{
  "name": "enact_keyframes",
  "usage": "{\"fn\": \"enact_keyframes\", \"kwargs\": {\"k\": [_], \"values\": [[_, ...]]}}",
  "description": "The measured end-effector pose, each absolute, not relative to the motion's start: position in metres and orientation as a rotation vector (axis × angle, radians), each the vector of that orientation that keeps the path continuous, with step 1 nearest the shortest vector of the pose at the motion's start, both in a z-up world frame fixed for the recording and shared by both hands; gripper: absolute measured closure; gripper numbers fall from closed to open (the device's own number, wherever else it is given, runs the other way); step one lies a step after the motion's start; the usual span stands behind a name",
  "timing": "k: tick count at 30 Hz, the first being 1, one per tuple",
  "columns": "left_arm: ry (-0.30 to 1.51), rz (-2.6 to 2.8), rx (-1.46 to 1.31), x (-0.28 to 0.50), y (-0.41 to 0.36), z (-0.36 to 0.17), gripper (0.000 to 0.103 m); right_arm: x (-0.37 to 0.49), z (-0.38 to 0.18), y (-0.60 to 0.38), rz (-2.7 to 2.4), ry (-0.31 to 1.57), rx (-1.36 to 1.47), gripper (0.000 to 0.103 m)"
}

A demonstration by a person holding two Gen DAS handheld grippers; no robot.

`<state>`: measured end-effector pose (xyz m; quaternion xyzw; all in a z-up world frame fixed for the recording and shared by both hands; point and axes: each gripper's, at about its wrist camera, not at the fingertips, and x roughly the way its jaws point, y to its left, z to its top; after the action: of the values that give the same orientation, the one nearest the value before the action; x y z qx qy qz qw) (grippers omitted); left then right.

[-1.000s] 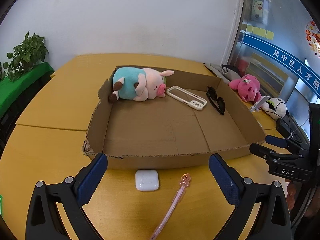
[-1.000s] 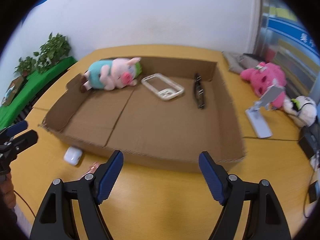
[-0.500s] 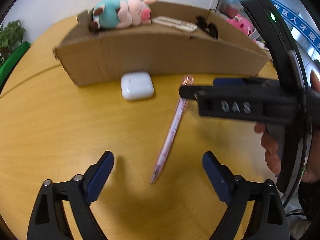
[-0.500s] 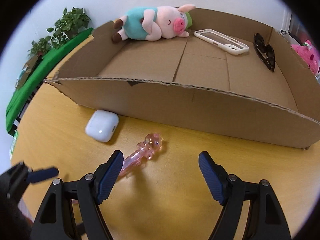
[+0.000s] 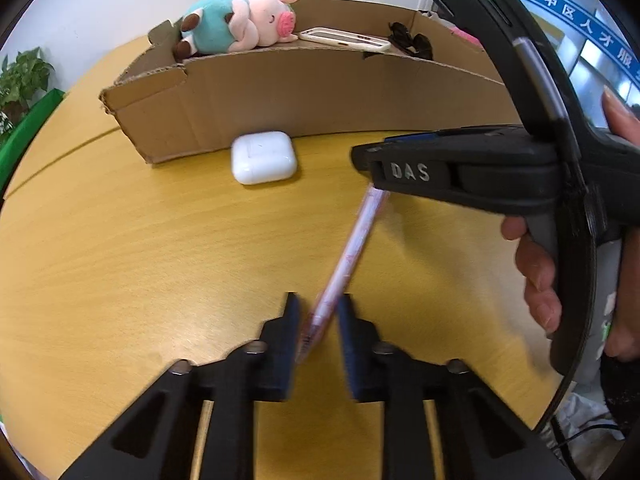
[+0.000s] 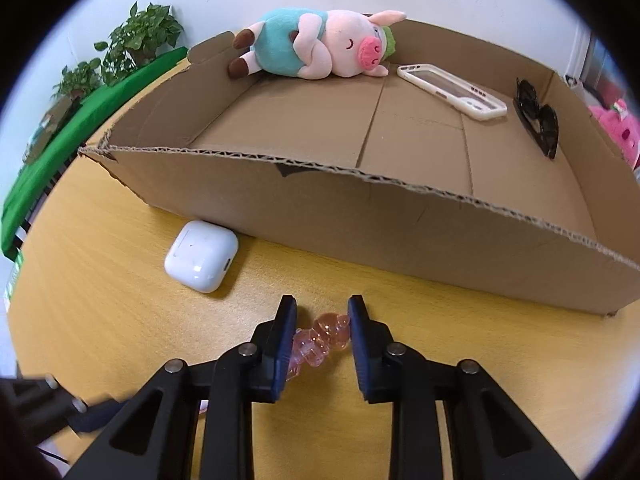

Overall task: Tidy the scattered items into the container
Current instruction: 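Lift the pink pen with both grippers and carry it into the box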

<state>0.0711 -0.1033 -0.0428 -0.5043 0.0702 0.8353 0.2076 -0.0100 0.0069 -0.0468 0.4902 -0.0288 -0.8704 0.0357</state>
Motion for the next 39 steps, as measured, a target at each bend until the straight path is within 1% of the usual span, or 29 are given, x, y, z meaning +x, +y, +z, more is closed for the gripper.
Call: {"fn": "enact_keyframes", "kwargs": {"k": [5, 6, 8, 10, 13, 16, 21, 26, 32, 35, 39], "values": [[0.122, 2.277, -1.389, 0.083, -0.107, -0.047, 0.088, -0.003, -0.045, 0.019, -2.650, -0.203, 1.491, 0.078], [0.120, 2.271, -1.387, 0.085, -0.106, -0.047, 0.089, 0.000, -0.043, 0.021, -2.651, -0.218, 1.481, 0.080], [0.105, 2.256, -1.376, 0.090, -0.104, -0.044, 0.090, 0.006, -0.032, 0.024, -2.666, -0.241, 1.441, 0.086], [0.078, 2.252, -1.344, 0.096, -0.103, -0.037, 0.090, 0.009, -0.018, 0.026, -2.664, -0.269, 1.394, 0.086], [0.053, 2.265, -1.304, 0.098, -0.104, -0.025, 0.091, 0.012, 0.000, 0.025, -2.684, -0.248, 1.344, 0.086], [0.026, 2.275, -1.277, 0.098, -0.108, -0.015, 0.091, 0.012, 0.012, 0.028, -2.678, -0.290, 1.308, 0.086], [-0.012, 2.310, -1.176, 0.094, -0.113, 0.018, 0.092, 0.010, 0.052, 0.025, -2.693, -0.303, 1.183, 0.086], [-0.038, 2.336, -1.062, 0.072, -0.116, 0.059, 0.093, -0.009, 0.110, 0.014, -2.711, -0.224, 1.012, 0.086], [-0.049, 2.381, -0.968, 0.022, -0.120, 0.101, 0.093, -0.057, 0.160, 0.013, -2.690, -0.176, 0.944, 0.087], [-0.046, 2.397, -0.954, -0.004, -0.123, 0.114, 0.093, -0.089, 0.174, 0.014, -2.663, -0.167, 0.949, 0.087], [-0.043, 2.410, -0.992, -0.045, -0.128, 0.120, 0.093, -0.137, 0.175, 0.011, -2.614, -0.161, 0.999, 0.087]]}}
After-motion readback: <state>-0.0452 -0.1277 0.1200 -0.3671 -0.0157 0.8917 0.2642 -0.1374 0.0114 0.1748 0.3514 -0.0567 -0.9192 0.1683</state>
